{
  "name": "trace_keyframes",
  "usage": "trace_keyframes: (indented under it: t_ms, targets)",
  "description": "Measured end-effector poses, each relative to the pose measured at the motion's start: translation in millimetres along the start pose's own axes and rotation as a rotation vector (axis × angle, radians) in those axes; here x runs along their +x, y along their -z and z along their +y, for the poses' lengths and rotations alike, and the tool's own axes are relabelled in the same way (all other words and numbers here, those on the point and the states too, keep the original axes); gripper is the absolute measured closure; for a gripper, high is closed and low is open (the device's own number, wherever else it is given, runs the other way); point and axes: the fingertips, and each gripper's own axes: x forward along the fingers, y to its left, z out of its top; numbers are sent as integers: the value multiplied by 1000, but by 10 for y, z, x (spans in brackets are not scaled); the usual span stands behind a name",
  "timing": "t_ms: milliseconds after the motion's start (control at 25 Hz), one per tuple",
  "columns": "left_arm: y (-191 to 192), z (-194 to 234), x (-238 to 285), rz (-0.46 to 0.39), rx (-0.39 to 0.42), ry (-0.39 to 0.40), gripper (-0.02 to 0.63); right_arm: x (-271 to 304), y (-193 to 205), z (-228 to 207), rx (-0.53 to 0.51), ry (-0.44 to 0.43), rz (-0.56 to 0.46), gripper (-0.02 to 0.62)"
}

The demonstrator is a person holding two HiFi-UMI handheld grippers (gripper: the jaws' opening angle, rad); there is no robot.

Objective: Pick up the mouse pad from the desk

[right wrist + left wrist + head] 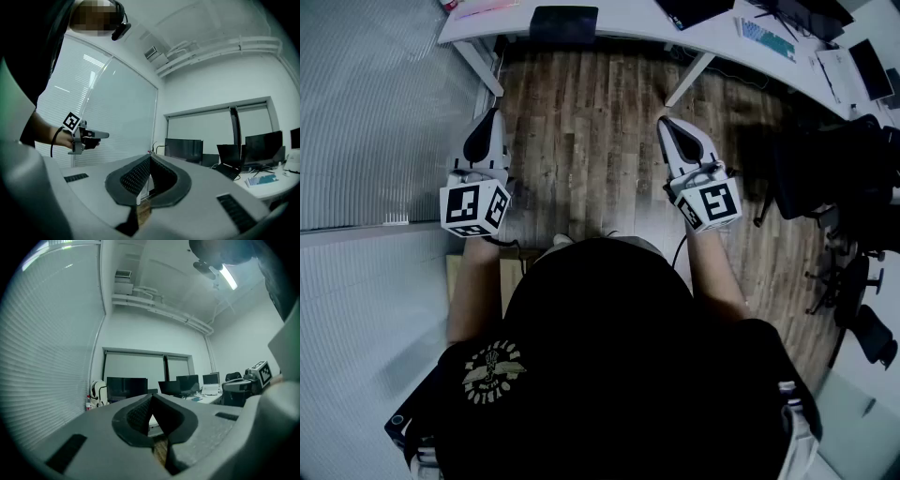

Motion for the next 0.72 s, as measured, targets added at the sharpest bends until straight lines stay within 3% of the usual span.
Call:
trace_keyframes:
  t_ms: [360, 720]
  targets:
    - [69, -572, 120, 34, 26, -45, 598, -466, 63, -543, 47, -17, -29, 594]
    - [255, -516, 207, 65, 57, -64, 598, -339, 251, -659, 78, -30, -12, 595]
